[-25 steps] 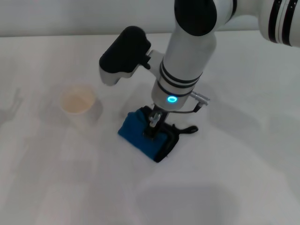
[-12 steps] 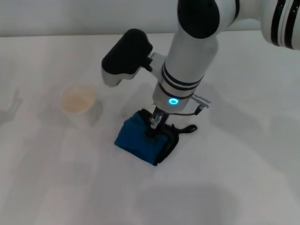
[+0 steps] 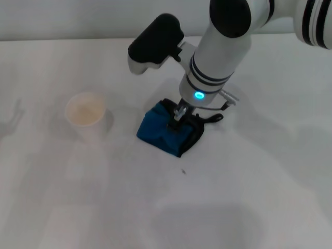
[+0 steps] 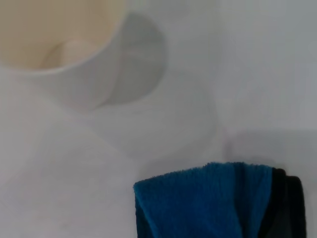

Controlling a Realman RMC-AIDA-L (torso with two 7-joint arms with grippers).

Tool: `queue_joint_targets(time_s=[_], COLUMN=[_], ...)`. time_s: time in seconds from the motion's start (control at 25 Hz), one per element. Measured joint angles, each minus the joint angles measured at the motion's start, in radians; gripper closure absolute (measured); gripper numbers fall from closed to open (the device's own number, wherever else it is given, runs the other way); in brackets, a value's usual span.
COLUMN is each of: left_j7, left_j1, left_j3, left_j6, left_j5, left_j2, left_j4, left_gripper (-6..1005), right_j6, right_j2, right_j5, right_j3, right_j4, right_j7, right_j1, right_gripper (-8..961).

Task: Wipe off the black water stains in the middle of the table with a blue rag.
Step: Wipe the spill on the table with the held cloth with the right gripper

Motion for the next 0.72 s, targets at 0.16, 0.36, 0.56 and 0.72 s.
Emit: queue_joint_targets(time_s=[0.16, 0.36, 0.56, 0.72], left_j7=[0.0, 0.0, 0.0, 0.0], left_j1=[0.0, 0.0, 0.0, -0.005], left_j3=[0.0, 0.0, 0.0, 0.0], left_j6=[0.0, -0.002, -0.003, -0.006], left_j5=[0.0, 0.0, 0.0, 0.0], left_j2=[0.0, -0.002, -0.001, 0.0], left_j4=[0.0, 0.0, 0.0, 0.0], left_gripper=[112, 111, 111, 112], right_j6=[-0.037, -0.046, -0.039, -0.01], right_j2=[0.0, 0.0, -0.001, 0.0], right_j5=[-0.057, -0.158, -0.186, -0.157], right_j3=[0.003, 0.054, 0.092, 0.093], right_j4=[0.022, 0.033, 0.049, 0.036], right_j7=[0.052, 0.1, 0.09, 0.04], right_j1=[0.011, 0.005, 0.003, -0.009], right_gripper=[892, 893, 893, 892])
